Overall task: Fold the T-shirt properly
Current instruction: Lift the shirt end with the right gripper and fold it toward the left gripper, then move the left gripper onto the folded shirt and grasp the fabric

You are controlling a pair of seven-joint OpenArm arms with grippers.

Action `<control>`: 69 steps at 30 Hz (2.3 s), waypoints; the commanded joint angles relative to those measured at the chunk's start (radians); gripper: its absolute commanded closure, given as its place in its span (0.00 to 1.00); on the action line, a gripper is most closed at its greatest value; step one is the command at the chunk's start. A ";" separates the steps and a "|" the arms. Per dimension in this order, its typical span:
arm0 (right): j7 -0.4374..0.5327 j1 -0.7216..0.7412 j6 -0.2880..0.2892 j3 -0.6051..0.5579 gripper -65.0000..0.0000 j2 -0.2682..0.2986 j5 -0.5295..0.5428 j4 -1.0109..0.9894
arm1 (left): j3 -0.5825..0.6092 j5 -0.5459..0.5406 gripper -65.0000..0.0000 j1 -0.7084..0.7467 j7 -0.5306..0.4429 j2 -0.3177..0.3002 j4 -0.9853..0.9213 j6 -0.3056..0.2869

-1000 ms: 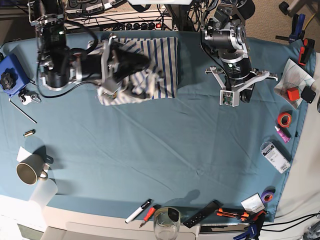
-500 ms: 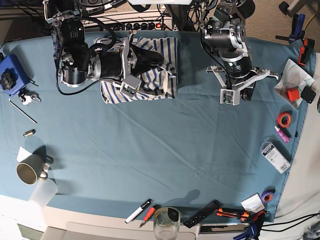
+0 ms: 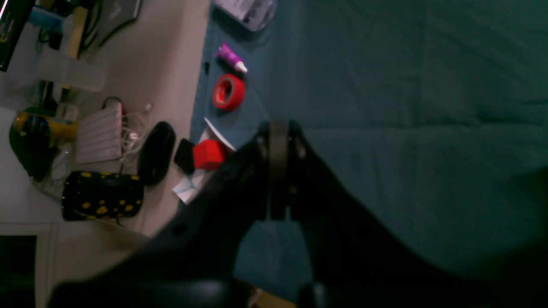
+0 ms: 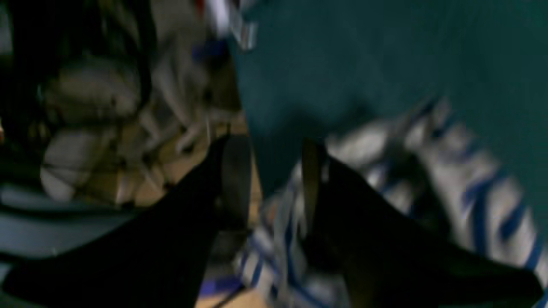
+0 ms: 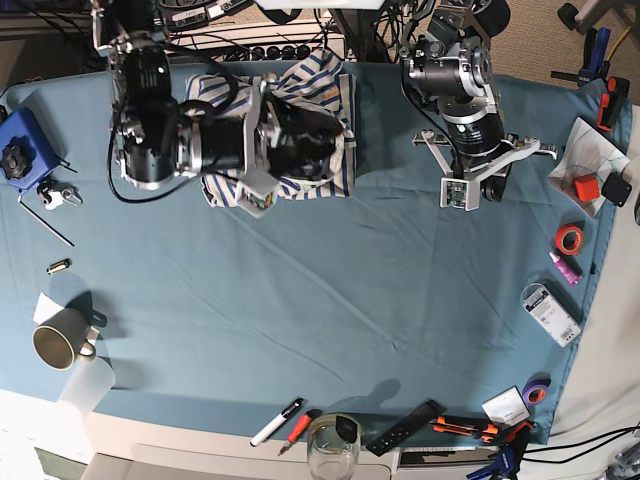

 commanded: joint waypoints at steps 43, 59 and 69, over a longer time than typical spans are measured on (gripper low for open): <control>0.140 -0.002 -0.087 0.838 0.68 0.122 -0.652 -0.171 | 0.103 -1.043 0.57 -0.105 -0.223 0.005 -0.035 -0.656; 0.135 -0.002 -0.086 0.838 0.68 0.122 -0.652 -0.171 | 0.296 -0.875 0.57 -0.160 -0.227 0.029 -0.167 -0.521; 0.157 -0.002 -0.086 0.838 0.68 0.122 -0.652 -0.171 | 0.295 -0.874 1.00 -0.185 -0.199 0.047 -0.167 -0.506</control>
